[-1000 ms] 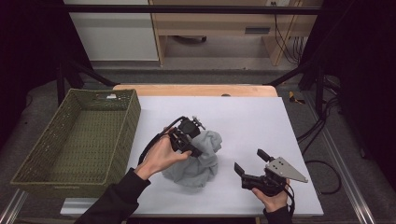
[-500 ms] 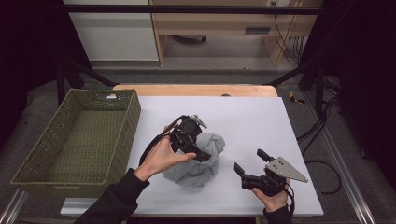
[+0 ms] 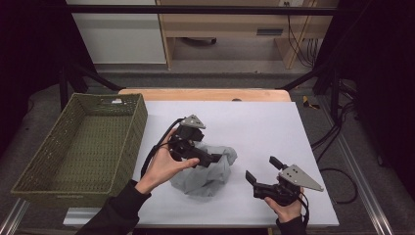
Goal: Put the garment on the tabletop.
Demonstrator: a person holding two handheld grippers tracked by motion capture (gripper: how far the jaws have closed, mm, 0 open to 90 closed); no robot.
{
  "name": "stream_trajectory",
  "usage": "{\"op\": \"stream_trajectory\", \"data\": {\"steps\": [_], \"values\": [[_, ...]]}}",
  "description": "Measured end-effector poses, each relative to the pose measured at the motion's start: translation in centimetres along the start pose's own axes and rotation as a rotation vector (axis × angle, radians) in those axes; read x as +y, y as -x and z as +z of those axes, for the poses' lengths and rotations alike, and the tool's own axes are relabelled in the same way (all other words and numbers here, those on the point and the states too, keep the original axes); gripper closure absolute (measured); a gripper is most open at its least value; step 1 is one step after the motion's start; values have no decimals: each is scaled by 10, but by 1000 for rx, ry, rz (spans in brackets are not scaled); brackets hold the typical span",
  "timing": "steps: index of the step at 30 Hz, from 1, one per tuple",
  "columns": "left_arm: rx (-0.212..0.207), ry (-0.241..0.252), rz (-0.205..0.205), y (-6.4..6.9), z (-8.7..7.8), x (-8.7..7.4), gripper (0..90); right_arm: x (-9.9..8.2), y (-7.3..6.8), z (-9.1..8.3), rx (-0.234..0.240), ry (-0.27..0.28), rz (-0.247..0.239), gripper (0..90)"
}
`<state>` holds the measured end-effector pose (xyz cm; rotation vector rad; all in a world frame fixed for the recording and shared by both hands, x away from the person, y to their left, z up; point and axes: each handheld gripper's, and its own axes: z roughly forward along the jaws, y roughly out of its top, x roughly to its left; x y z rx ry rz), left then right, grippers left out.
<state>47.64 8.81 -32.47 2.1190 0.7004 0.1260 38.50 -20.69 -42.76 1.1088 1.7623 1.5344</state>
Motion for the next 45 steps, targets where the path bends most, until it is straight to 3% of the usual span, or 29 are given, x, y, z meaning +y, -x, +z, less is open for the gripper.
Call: {"op": "stream_trajectory", "data": {"steps": [1,14,20,21,27,29,37,45], "values": [[9,36,-5,-2,-7,-4,61,0,0,0,-1,-2,0,36],[41,210,-35,-15,-41,-40,55,0,0,0,6,1,5,34],[62,272,-41,-17,-47,-63,55,0,0,0,8,-1,7,33],[70,295,-45,-16,-49,-74,55,0,0,0,6,-3,4,32],[80,298,-38,-15,-52,-94,53,1,1,-1,7,-3,13,32],[100,310,-29,-14,-54,-102,51,1,1,-2,7,-3,12,30],[128,367,-54,-15,-67,-132,51,2,2,-3,12,5,13,28],[149,389,-91,-19,-80,-145,38,1,2,-4,11,3,10,27]]}}
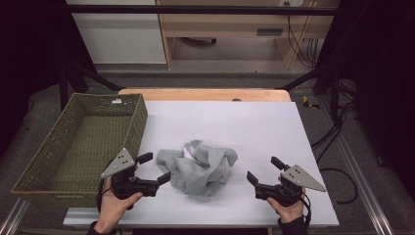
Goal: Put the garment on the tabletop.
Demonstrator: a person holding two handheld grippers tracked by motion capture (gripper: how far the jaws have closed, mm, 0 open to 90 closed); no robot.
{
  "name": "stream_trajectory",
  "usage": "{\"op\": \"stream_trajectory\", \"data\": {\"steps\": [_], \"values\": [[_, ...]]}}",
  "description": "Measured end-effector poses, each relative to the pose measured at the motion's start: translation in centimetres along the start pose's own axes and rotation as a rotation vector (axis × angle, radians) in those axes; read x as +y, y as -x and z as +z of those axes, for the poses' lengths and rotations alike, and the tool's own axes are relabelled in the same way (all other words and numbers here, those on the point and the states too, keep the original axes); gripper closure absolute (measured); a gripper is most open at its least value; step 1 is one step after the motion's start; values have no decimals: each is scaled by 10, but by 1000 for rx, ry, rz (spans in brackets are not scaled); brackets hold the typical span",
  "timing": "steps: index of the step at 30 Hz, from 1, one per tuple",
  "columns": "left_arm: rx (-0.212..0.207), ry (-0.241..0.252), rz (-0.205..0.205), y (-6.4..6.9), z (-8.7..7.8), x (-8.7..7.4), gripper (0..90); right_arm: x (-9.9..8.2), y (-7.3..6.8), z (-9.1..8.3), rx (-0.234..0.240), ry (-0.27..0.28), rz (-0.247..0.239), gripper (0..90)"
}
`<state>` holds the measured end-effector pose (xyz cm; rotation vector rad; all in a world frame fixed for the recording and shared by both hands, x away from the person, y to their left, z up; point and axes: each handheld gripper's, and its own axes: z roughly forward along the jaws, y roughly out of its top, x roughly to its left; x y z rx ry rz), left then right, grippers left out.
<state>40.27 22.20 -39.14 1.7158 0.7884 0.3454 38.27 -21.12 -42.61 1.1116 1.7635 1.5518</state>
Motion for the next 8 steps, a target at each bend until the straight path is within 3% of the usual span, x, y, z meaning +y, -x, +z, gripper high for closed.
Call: {"op": "stream_trajectory", "data": {"steps": [8], "values": [[16,-1,-30,-8,-6,-3,34,-1,2,-3,-5,-6,9,27]]}}
